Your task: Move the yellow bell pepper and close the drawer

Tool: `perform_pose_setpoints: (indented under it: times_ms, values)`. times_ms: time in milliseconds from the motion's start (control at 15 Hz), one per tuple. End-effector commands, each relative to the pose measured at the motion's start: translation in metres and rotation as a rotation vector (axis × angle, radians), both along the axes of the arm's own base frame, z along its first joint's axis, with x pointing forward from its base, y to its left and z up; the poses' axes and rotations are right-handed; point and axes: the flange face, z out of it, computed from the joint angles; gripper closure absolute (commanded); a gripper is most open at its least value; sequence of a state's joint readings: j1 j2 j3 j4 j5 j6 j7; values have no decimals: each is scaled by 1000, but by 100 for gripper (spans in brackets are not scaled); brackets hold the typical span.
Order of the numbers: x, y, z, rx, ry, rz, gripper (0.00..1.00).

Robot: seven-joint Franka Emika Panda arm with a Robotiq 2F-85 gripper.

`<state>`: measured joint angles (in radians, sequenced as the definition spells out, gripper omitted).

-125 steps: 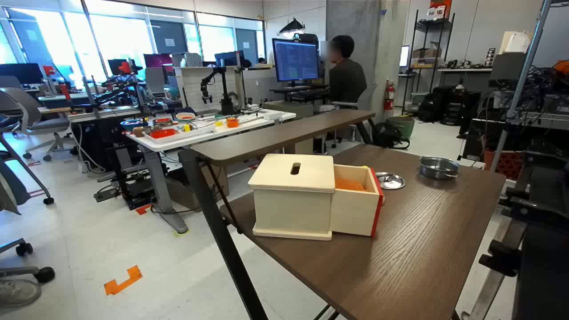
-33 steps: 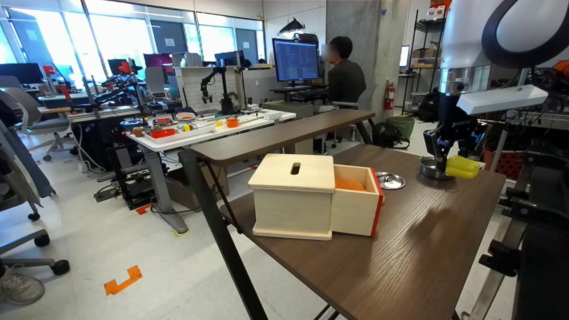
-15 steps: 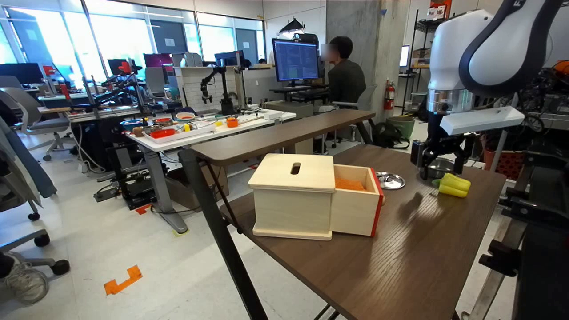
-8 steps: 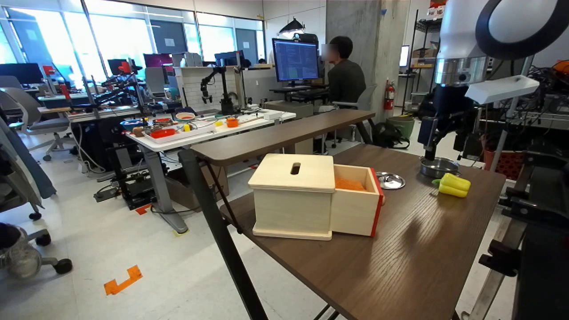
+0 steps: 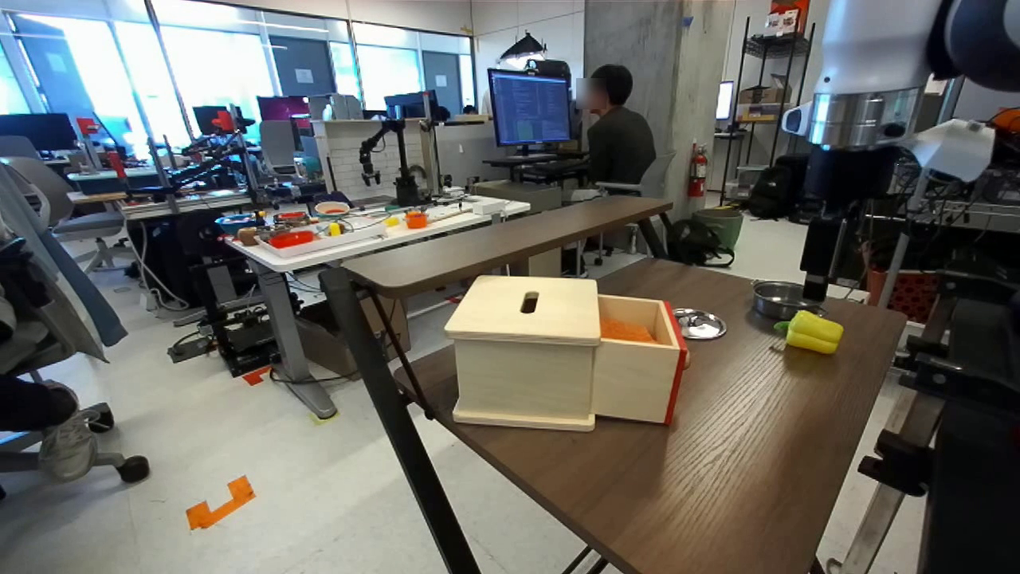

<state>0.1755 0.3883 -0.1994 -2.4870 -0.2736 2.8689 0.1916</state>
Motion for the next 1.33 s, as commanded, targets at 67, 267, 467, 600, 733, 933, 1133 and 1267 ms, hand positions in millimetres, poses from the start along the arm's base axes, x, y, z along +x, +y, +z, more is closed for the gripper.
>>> perform_pose_setpoints:
  times_ms: [67,267,467,600,733,933,1133,1267]
  values:
    - [-10,42,-8,-16,-20,249,0]
    - [-11,76,-9,-14,-48,401,0]
    - [-8,108,-11,15,-101,545,0]
    - [-5,125,-14,49,-146,631,0]
    - [-2,140,-19,85,-189,719,0]
    - [4,159,-31,133,-222,811,0]
    - [13,169,-45,158,-223,847,0]
    - [22,171,-49,169,-226,842,0]
